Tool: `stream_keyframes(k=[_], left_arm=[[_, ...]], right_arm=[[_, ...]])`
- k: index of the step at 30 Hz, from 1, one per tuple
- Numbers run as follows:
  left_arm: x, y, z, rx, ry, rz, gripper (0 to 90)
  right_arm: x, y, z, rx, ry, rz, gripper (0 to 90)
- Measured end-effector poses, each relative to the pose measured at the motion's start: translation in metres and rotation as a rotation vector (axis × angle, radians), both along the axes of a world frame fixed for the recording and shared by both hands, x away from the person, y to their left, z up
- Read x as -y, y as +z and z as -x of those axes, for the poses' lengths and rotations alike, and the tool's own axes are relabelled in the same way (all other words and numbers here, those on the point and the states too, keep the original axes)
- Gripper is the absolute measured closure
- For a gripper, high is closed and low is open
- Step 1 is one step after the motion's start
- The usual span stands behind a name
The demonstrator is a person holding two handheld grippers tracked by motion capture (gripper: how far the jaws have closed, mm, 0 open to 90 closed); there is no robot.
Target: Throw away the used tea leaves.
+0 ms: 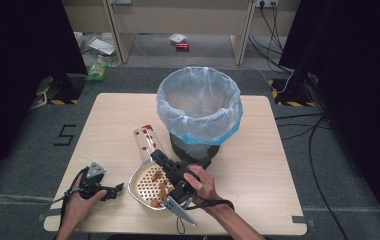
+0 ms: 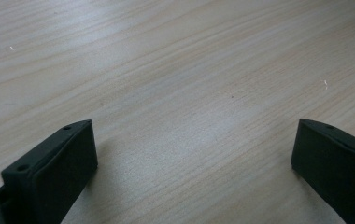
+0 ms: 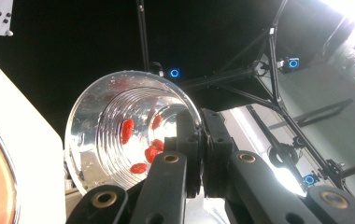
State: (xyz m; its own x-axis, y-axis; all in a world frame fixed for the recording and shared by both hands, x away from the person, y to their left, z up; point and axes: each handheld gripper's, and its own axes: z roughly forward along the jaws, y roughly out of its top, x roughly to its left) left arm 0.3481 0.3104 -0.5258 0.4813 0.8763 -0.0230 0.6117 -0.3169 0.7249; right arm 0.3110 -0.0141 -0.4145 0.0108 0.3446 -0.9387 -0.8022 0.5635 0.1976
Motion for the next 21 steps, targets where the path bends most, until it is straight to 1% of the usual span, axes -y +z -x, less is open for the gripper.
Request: stream_keyframes(k=[2,4,5,7,8,10,11,12,13,14,15,16,17,18,19,20,21], left_arm=[[0.0,0.0,0.0,0.0,0.0,0.0,0.0],[0.0,0.0,0.0,0.001,0.0,0.0,0.0],[0.0,0.0,0.0,0.001,0.0,0.0,0.0],[0.0,0.0,0.0,0.0,0.0,0.0,0.0],[0.0,0.0,0.0,0.001,0.0,0.0,0.0],[0.0,0.0,0.0,0.001,0.0,0.0,0.0],[0.0,0.0,0.0,0.001,0.0,0.0,0.0],[0.0,0.0,0.0,0.001,0.0,0.0,0.0],[0.0,0.0,0.0,0.0,0.0,0.0,0.0],[0.0,0.0,0.0,0.001,0.0,0.0,0.0],[0.0,0.0,0.0,0.001,0.0,0.0,0.0],[0.0,0.0,0.0,0.001,0.0,0.0,0.0],[0.0,0.0,0.0,0.0,0.0,0.0,0.0],[0.0,0.0,0.0,0.001,0.0,0.0,0.0],[0.0,0.0,0.0,0.0,0.0,0.0,0.0],[0.0,0.0,0.0,0.001,0.0,0.0,0.0],[0.0,0.0,0.0,0.001,0.0,0.0,0.0]], right_arm=[[0.001,0.001,0.001,0.003,0.0,-0.008,88.2],[0.001,0.003,0.001,-0.017,0.007,-0.017,88.2],[0.002,0.003,0.0,-0.044,0.012,-0.021,88.2],[0.004,0.006,-0.001,-0.107,0.036,-0.046,88.1],[0.007,0.009,-0.003,-0.198,0.062,-0.078,88.1],[0.012,0.012,-0.006,-0.315,0.075,-0.121,88.1],[0.014,0.013,-0.007,-0.361,0.084,-0.136,88.1],[0.014,0.013,-0.007,-0.361,0.084,-0.136,88.1],[0.018,0.015,-0.008,-0.407,0.098,-0.153,88.1],[0.02,0.016,-0.008,-0.445,0.104,-0.156,88.1],[0.023,0.019,-0.008,-0.509,0.118,-0.151,88.1],[0.023,0.019,-0.008,-0.509,0.118,-0.151,88.1],[0.023,0.02,-0.009,-0.562,0.122,-0.149,88.1],[0.024,0.022,-0.011,-0.661,0.131,-0.152,88.0],[0.024,0.022,-0.011,-0.718,0.137,-0.157,88.0],[0.024,0.023,-0.012,-0.767,0.134,-0.146,88.0],[0.024,0.024,-0.012,-0.795,0.134,-0.149,88.0]])
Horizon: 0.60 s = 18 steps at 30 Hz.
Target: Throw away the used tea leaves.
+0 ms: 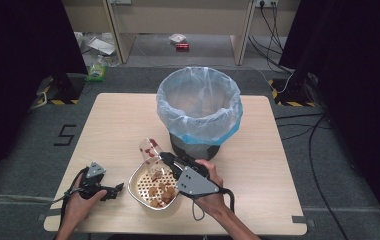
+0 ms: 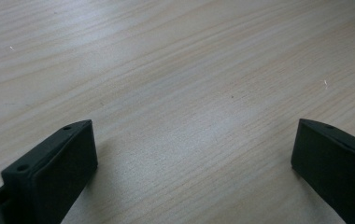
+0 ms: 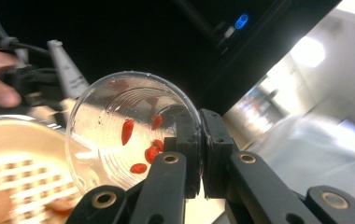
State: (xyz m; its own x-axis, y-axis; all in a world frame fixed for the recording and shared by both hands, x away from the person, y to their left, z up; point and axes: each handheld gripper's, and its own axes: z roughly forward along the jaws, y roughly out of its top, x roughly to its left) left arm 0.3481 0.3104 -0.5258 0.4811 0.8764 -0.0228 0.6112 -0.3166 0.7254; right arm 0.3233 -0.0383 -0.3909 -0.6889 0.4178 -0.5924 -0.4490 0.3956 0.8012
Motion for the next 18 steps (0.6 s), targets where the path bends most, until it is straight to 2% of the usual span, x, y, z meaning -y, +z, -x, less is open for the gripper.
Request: stream_keyframes(k=[1,2,3,4,5,8,9,10,11,13,14,16,18], left_arm=[[0.0,0.0,0.0,0.0,0.0,0.0,0.0],[0.0,0.0,0.0,0.0,0.0,0.0,0.0],[0.0,0.0,0.0,0.0,0.0,0.0,0.0],[0.0,0.0,0.0,0.0,0.0,0.0,0.0],[0.0,0.0,0.0,0.0,0.0,0.0,0.0],[0.0,0.0,0.0,0.0,0.0,0.0,0.0],[0.0,0.0,0.0,0.0,0.0,0.0,0.0],[0.0,0.0,0.0,0.0,0.0,0.0,0.0],[0.0,0.0,0.0,0.0,0.0,0.0,0.0],[0.0,0.0,0.0,0.0,0.0,0.0,0.0],[0.0,0.0,0.0,0.0,0.0,0.0,0.0],[0.0,0.0,0.0,0.0,0.0,0.0,0.0],[0.0,0.0,0.0,-0.001,0.0,-0.001,0.0]], right_arm=[[0.0,0.0,0.0,0.0,0.0,0.0,88.0],[0.0,0.001,-0.001,-0.033,0.002,0.01,88.0],[0.0,0.003,-0.002,-0.089,0.011,0.008,88.0],[0.0,0.003,-0.002,-0.089,0.011,0.008,88.0],[-0.002,0.005,-0.002,-0.141,0.019,0.026,87.9],[-0.001,0.007,-0.002,-0.168,0.022,0.0,87.9],[-0.001,0.009,-0.005,-0.217,0.035,-0.024,87.9],[0.0,0.01,-0.006,-0.236,0.034,-0.035,87.9],[0.0,0.01,-0.006,-0.236,0.034,-0.035,87.9],[0.001,0.011,-0.008,-0.271,0.037,-0.05,87.9],[0.001,0.012,-0.01,-0.295,0.033,-0.049,87.8],[0.002,0.012,-0.01,-0.301,0.03,-0.047,87.8],[0.001,0.015,-0.012,-0.327,0.03,-0.035,87.8]])
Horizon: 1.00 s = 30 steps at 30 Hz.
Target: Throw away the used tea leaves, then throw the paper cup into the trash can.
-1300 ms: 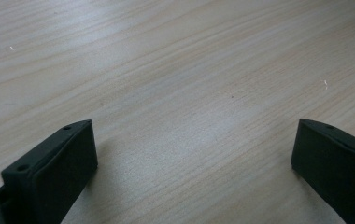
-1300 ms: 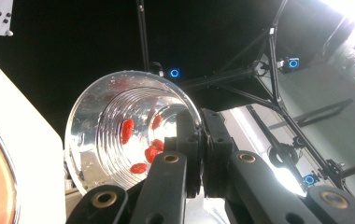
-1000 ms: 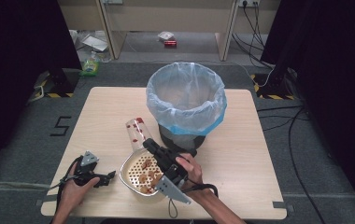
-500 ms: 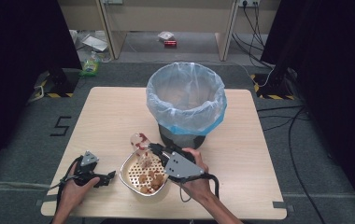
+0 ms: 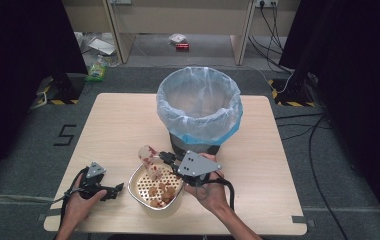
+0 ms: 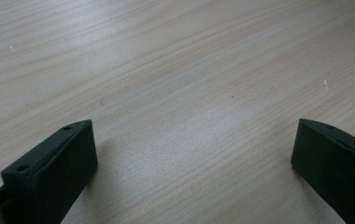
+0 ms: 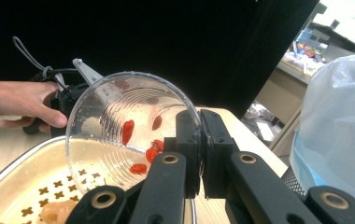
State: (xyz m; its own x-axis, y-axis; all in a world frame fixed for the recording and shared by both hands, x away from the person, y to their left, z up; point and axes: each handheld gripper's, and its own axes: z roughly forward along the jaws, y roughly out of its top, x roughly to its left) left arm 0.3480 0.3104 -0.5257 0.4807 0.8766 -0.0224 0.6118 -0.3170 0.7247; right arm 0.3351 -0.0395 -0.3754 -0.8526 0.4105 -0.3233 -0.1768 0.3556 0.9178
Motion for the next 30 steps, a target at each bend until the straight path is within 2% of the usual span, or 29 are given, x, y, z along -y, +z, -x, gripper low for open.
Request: stream_keyframes(k=[6,7,10,17,23,30], left_arm=[[0.0,0.0,0.0,0.0,0.0,0.001,0.0],[0.0,0.0,0.0,0.0,0.0,0.001,0.0],[0.0,0.0,0.0,0.0,0.0,0.001,0.0],[0.0,0.0,0.0,0.0,0.0,0.0,0.0],[0.0,0.0,0.0,0.0,0.0,0.0,0.0],[0.0,0.0,0.0,0.0,0.0,0.001,0.0]], right_arm=[[0.0,0.01,-0.001,-0.033,0.007,0.014,87.8],[0.0,0.014,-0.003,-0.06,0.015,0.019,87.7],[0.002,0.02,-0.005,-0.074,0.017,0.03,87.7],[0.006,0.032,-0.008,-0.074,0.013,0.051,87.8],[0.011,0.042,-0.01,-0.072,0.008,0.034,87.7],[0.021,0.062,-0.015,-0.069,-0.008,0.006,87.8]])
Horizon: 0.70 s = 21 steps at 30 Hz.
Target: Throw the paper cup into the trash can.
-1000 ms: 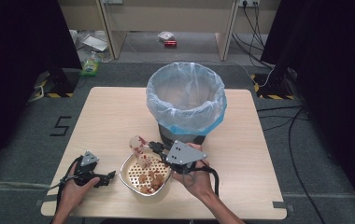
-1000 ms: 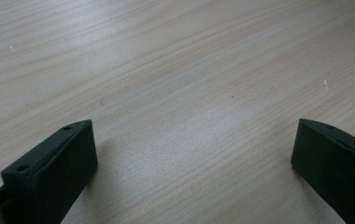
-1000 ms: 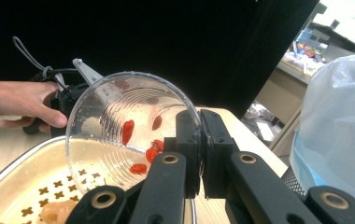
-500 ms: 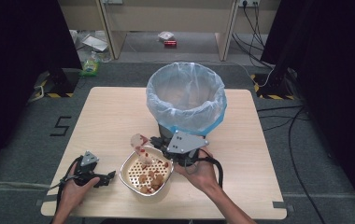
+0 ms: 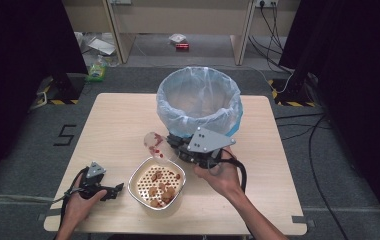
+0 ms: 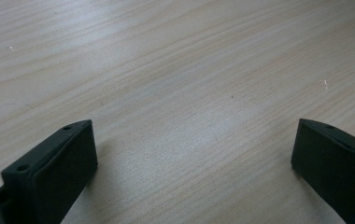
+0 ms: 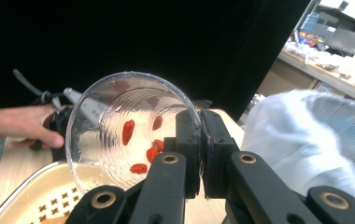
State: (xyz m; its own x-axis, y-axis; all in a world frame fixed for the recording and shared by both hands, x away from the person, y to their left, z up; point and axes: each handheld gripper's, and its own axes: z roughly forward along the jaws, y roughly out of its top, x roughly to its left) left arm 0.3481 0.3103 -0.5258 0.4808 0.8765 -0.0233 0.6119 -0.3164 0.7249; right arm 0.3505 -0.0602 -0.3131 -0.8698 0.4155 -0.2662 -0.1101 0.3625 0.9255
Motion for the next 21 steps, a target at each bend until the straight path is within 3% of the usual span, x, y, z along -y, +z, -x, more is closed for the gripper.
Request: stream_keyframes(k=[6,7,9,12,21], left_arm=[[0.0,0.0,0.0,0.0,0.0,0.0,0.0],[0.0,0.0,0.0,0.0,0.0,0.0,0.0],[0.0,0.0,0.0,0.0,0.0,0.0,0.0],[0.0,0.0,0.0,0.0,0.0,0.0,0.0],[0.0,0.0,0.0,0.0,0.0,0.0,0.0]], right_arm=[[0.007,0.025,-0.01,0.003,-0.016,-0.026,87.7],[0.01,0.036,-0.013,0.007,-0.024,-0.042,87.7],[0.012,0.04,-0.015,0.008,-0.029,-0.046,87.7],[0.022,0.061,-0.026,0.012,-0.064,-0.059,87.7],[0.049,0.082,-0.046,0.04,-0.166,-0.083,87.8]])
